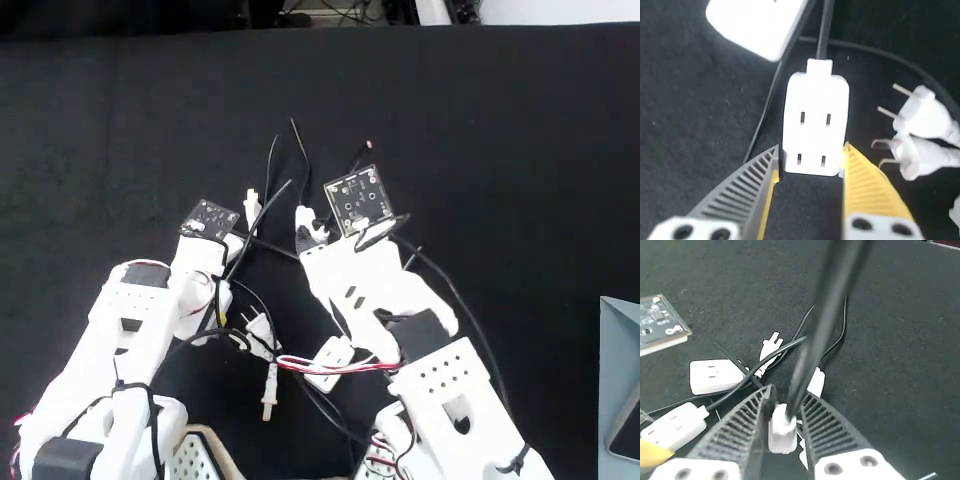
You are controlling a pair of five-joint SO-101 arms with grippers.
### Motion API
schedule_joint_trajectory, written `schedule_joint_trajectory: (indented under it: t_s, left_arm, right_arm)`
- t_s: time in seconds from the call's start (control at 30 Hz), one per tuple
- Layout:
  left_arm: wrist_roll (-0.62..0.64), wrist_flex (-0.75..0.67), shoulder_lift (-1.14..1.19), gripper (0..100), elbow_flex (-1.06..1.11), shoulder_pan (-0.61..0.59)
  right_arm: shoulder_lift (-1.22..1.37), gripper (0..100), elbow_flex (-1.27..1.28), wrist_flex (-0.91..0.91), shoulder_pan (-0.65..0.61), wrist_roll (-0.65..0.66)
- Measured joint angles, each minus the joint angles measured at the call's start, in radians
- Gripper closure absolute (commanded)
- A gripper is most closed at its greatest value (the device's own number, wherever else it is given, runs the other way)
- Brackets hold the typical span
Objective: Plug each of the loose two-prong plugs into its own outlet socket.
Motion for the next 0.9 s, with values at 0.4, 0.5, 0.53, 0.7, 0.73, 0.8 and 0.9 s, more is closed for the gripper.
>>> schedule_joint_trajectory:
  t_s: [0.4,0.5,0.53,0.7,0.73,0.8,0.9]
  left_arm:
    - [0.031,-0.055,0.233,82,-0.189,0.052]
    - [0.018,-0.055,0.290,78,-0.264,0.055]
    - [0.008,-0.055,0.307,75,-0.284,0.058]
    - [0.021,0.038,0.331,70,-0.373,0.055]
    - [0.029,0.058,0.331,70,-0.385,0.044]
    - [0.025,0.077,0.325,70,-0.393,0.020]
    - [-0.009,0.087,0.307,70,-0.399,-0.017]
  right_arm:
    - [0.000,98.7,0.000,0.000,0.000,0.000]
    - [0.000,98.7,0.000,0.000,0.000,0.000]
    - [0.000,98.7,0.000,0.000,0.000,0.000]
    - [0.000,98.7,0.000,0.000,0.000,0.000]
    - [0.000,98.7,0.000,0.000,0.000,0.000]
    - [0.000,98.7,0.000,0.000,0.000,0.000]
    - [0.000,98.7,0.000,0.000,0.000,0.000]
